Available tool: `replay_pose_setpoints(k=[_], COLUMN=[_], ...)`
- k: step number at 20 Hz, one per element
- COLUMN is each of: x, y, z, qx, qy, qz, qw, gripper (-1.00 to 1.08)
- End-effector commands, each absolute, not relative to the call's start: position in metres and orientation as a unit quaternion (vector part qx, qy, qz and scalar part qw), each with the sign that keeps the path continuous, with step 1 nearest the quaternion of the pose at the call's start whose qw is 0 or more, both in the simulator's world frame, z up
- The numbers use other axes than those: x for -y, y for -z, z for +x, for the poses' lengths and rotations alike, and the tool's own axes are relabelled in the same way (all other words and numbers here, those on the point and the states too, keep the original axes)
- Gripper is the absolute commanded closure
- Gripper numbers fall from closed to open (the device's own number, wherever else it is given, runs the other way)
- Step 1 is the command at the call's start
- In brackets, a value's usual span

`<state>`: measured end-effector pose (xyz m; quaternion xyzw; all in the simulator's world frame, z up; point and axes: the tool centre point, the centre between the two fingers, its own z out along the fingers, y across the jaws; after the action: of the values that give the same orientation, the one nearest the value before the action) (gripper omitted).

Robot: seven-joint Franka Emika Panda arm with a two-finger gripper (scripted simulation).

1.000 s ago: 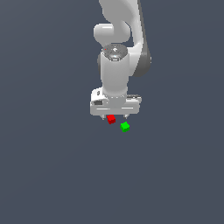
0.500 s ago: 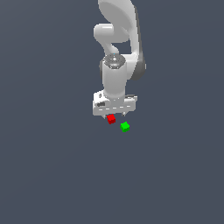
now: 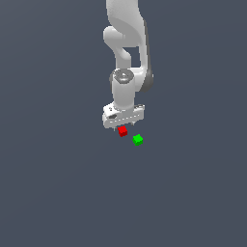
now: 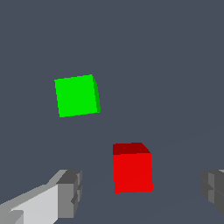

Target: Stack the red cube on top of the green cube.

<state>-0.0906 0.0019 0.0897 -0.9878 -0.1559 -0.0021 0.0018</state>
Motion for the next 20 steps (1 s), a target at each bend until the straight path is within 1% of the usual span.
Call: replay_pose_setpoints(k=[1,6,13,20], x=[0.001,0.004,0.004,0.004], y=[-0.081,-0.071,-0.067,-0.037], z=[-0.099,-0.106,-0.106,-0.107], qx=[0.170,0.182,0.182,0.183], qy=[0.001,0.000,0.000,0.000], qz=[-0.986,-0.983,-0.983,-0.983], qw=[0.001,0.001,0.001,0.000], gripper=[-0.92,-0.92,-0.92,-0.92])
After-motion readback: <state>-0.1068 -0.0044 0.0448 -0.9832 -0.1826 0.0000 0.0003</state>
